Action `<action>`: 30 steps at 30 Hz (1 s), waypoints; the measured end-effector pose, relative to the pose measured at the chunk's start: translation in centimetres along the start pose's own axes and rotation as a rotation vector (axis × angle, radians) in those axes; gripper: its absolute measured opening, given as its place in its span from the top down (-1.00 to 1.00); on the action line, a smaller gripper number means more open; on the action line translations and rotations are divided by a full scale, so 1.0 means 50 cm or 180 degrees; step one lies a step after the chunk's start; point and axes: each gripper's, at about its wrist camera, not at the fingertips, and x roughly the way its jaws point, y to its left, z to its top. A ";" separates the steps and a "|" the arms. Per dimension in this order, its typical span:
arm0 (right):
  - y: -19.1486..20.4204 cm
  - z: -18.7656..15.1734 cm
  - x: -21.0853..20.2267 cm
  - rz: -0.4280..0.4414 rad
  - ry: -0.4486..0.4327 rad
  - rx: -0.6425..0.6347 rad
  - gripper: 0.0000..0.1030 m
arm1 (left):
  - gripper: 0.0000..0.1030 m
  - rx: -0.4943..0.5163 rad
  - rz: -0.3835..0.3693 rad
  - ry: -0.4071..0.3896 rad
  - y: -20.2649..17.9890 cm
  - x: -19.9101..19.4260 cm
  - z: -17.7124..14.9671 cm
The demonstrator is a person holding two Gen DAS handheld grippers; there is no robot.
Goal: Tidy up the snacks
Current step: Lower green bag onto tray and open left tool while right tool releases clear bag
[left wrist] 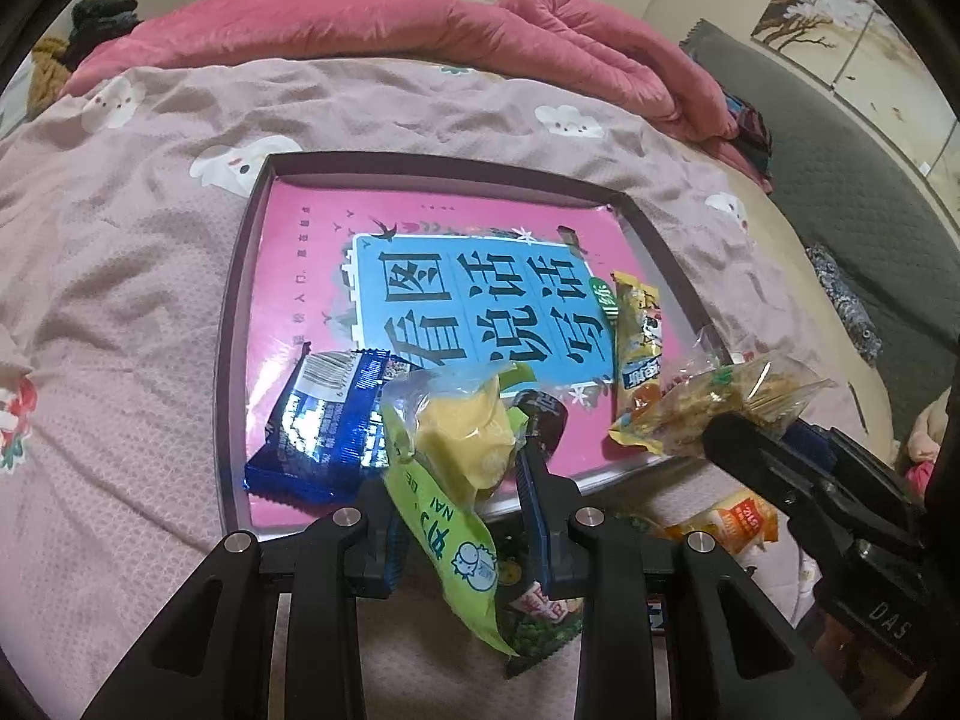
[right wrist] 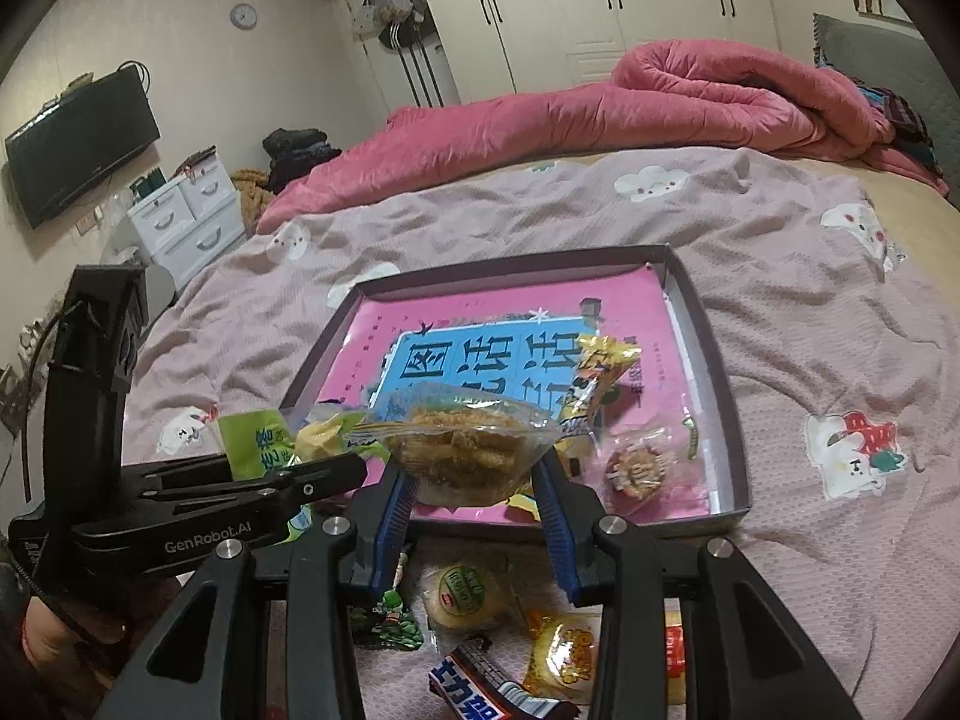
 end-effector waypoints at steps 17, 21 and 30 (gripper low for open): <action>0.012 -0.011 0.053 -0.0007 0.0237 0.0026 0.22 | 0.38 -0.0057 -0.0111 -0.0016 0.016 0.017 0.004; 0.007 -0.014 0.064 -0.0047 0.0289 0.0066 0.22 | 0.38 -0.0053 -0.0117 -0.0030 0.017 0.024 0.007; -0.012 -0.018 0.071 -0.0211 0.0314 0.0139 0.22 | 0.38 -0.0035 -0.0128 -0.0043 0.018 0.034 0.008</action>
